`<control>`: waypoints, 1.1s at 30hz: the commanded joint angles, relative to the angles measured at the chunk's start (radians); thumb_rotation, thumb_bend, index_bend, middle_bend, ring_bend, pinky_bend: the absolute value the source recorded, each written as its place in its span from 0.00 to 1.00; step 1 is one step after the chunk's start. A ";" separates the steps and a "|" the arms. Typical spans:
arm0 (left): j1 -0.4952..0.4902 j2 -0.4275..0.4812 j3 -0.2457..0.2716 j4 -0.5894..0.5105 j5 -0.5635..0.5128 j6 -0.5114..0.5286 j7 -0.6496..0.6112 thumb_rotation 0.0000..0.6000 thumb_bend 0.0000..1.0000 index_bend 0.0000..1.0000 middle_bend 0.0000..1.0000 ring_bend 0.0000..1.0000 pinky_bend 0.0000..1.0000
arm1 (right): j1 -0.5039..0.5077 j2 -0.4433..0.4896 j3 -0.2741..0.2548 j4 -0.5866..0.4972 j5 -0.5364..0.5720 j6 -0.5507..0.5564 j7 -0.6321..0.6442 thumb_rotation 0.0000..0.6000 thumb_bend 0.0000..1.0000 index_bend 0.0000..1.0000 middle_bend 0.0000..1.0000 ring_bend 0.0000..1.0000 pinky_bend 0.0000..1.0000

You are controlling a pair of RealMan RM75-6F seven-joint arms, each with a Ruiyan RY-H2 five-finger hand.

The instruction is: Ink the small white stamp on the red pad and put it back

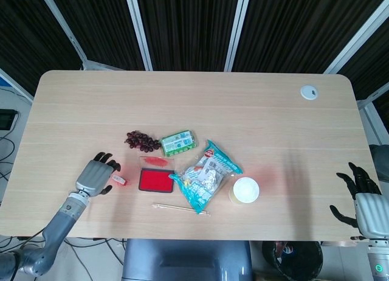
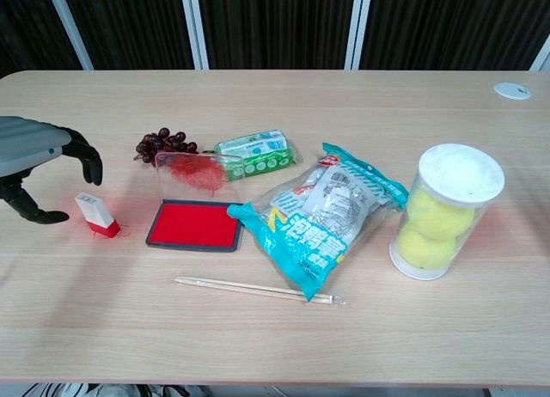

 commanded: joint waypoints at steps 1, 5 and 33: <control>-0.003 -0.010 -0.003 0.007 -0.008 -0.006 0.006 1.00 0.24 0.37 0.34 0.13 0.15 | 0.000 0.000 0.000 0.000 0.000 0.000 0.000 1.00 0.31 0.23 0.00 0.00 0.19; -0.005 -0.028 -0.007 0.017 -0.018 -0.015 0.005 1.00 0.25 0.38 0.34 0.13 0.15 | 0.000 0.000 0.000 0.001 0.001 0.000 0.000 1.00 0.31 0.23 0.00 0.00 0.19; -0.004 -0.071 -0.009 0.067 -0.013 -0.027 -0.001 1.00 0.30 0.45 0.41 0.16 0.16 | 0.000 0.000 0.000 0.002 0.000 0.000 0.004 1.00 0.31 0.24 0.00 0.00 0.19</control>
